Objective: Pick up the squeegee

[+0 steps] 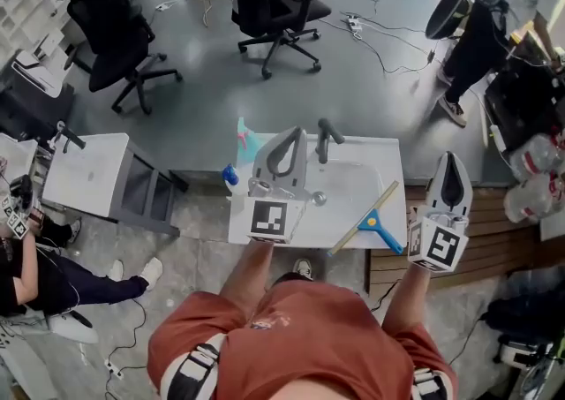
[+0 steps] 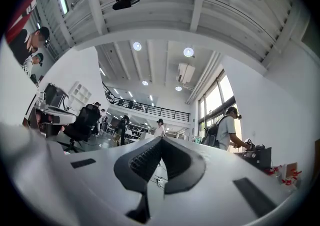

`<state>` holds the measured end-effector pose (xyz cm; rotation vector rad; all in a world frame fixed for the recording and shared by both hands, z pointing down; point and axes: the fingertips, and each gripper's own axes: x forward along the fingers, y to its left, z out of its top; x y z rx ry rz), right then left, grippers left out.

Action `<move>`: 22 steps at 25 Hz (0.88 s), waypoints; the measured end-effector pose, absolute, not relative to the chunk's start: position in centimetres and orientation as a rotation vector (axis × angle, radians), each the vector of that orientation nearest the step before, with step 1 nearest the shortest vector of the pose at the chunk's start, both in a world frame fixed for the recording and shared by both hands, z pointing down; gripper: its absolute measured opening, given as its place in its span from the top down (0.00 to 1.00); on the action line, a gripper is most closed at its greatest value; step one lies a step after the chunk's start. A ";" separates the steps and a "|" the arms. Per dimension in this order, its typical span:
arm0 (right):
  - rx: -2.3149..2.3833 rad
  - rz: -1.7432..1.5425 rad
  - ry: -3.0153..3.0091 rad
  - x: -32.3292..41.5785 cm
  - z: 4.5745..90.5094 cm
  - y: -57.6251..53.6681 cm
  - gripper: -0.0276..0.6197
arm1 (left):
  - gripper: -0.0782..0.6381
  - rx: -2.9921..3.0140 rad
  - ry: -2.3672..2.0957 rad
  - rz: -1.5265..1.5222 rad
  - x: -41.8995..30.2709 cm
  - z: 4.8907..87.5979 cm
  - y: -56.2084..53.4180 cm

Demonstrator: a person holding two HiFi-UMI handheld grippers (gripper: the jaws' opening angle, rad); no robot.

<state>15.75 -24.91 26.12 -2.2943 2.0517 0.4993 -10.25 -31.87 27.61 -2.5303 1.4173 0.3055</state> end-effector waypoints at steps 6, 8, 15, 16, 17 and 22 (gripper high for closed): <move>-2.299 0.492 2.052 14.9 26.4 -28.7 0.95 | 0.87 -2.526 1.442 0.291 -11.8 27.9 -35.7; -2.291 0.497 2.059 15.1 26.3 -29.7 0.95 | 0.87 -2.528 1.447 0.286 -11.5 28.0 -36.5; -2.210 0.502 2.105 16.9 26.2 -32.8 0.95 | 0.87 -2.468 1.495 0.274 -10.1 27.6 -37.9; -2.193 0.502 2.115 17.2 26.1 -33.4 0.95 | 0.87 -2.457 1.508 0.272 -9.8 27.6 -38.2; -2.176 0.503 2.126 17.5 26.0 -34.0 0.95 | 0.87 -2.447 1.521 0.271 -9.5 27.5 -38.4; -2.102 0.491 2.180 19.8 25.8 -36.0 0.95 | 0.87 -2.398 1.601 0.250 -7.7 27.1 -39.0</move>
